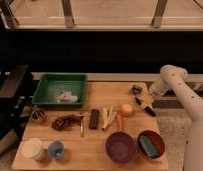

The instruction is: Place brush in purple bowl

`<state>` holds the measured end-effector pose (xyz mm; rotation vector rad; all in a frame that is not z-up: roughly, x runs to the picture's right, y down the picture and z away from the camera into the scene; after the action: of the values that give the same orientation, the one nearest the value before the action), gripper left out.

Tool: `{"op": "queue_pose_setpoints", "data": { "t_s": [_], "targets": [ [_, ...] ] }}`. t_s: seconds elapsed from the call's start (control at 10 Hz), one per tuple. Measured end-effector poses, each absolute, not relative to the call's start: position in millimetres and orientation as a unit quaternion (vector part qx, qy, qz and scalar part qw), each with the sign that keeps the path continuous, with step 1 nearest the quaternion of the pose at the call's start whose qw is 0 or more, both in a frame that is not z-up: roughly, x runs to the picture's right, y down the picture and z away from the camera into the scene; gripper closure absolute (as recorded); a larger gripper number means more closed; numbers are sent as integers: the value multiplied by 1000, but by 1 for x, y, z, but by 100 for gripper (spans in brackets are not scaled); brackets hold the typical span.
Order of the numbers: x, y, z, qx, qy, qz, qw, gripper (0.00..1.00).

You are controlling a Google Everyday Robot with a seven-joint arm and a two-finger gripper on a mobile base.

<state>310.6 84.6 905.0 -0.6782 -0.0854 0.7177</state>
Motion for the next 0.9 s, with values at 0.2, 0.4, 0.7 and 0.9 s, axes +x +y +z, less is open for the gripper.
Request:
{"op": "queue_pose_setpoints", "data": {
  "t_s": [0.2, 0.4, 0.7, 0.9],
  "targets": [
    [304, 94, 912, -326, -42, 347, 878, 28],
    [291, 103, 920, -330, -47, 343, 878, 30],
    [274, 115, 929, -329, -57, 335, 881, 59],
    [272, 116, 929, -328, -61, 330, 883, 80]
  ]
}}
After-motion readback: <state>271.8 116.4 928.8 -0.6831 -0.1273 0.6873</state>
